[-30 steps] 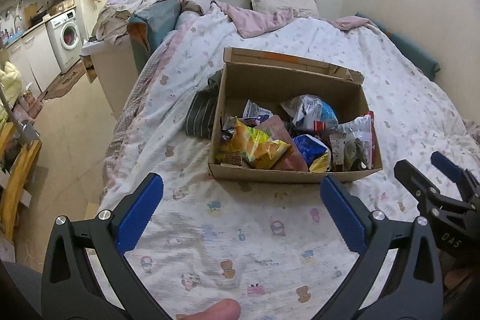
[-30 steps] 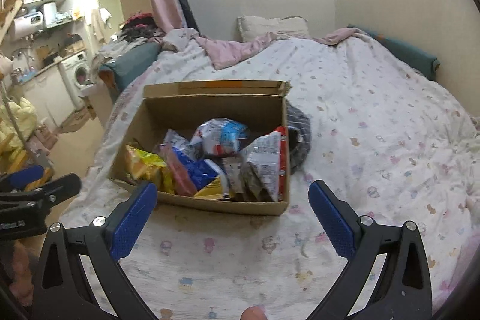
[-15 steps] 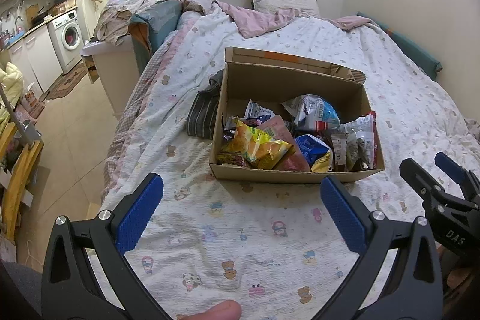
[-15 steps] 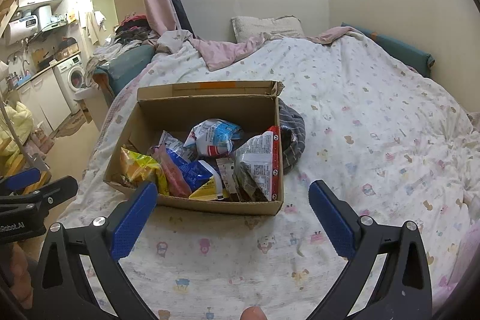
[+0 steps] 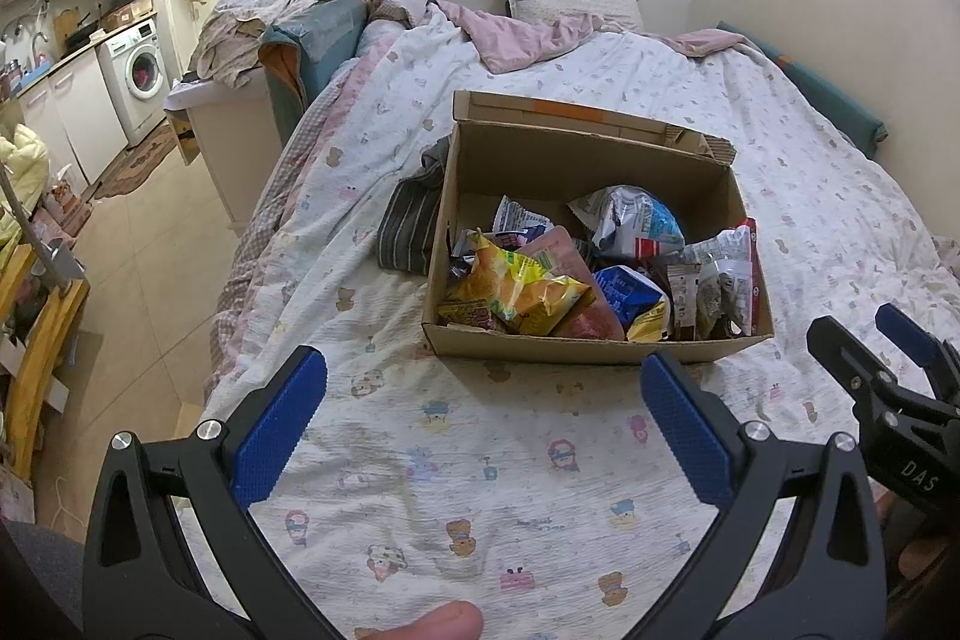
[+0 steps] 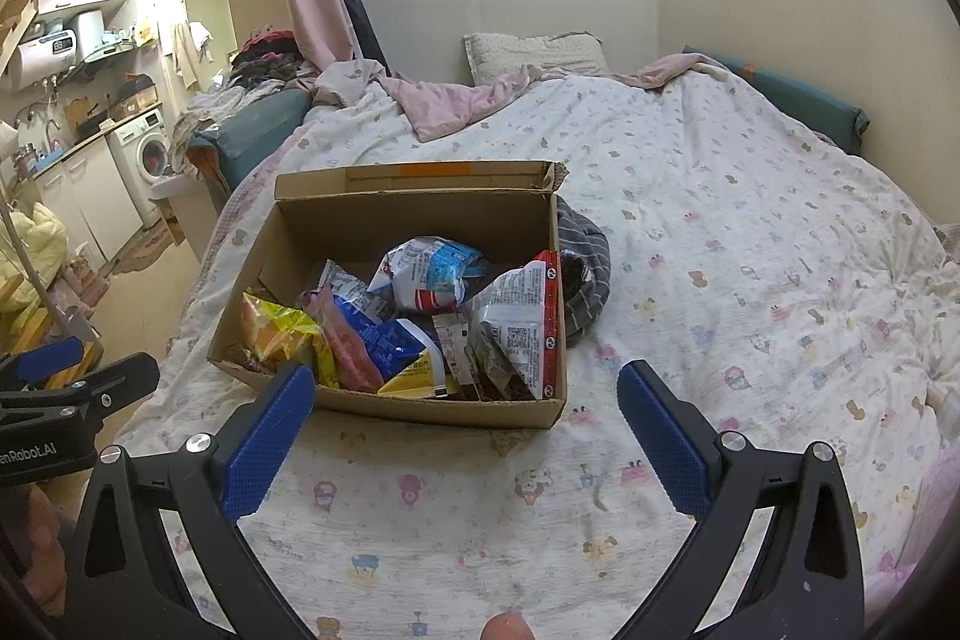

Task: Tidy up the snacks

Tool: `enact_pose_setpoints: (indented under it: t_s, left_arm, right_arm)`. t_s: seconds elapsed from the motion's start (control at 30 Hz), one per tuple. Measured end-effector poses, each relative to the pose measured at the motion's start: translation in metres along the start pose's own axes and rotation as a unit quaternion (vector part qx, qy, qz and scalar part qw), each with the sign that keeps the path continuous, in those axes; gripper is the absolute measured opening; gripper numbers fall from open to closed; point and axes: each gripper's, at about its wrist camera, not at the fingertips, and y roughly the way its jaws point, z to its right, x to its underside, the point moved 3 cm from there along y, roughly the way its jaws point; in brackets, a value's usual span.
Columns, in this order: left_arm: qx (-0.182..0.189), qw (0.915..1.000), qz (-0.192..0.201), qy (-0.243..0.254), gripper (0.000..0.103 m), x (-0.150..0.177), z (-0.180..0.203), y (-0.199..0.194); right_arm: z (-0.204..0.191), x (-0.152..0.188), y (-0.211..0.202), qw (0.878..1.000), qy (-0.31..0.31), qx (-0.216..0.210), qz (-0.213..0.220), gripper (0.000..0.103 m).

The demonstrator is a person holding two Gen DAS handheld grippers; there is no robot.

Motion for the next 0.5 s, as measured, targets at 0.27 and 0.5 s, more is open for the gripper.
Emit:
enact_pose_setpoints:
  t_s: [0.27,0.5]
  left_arm:
    - [0.0,1.0,0.0,0.0,0.103,0.0,0.0,0.0001]
    - [0.001,1.0,0.001,0.001,0.103,-0.0004,0.0001,-0.0002]
  right_arm:
    - [-0.0012,0.0003,0.0,1.0,0.001,0.0,0.0,0.103]
    - [-0.0011,-0.0001,0.0,1.0,0.001,-0.001,0.0,0.103]
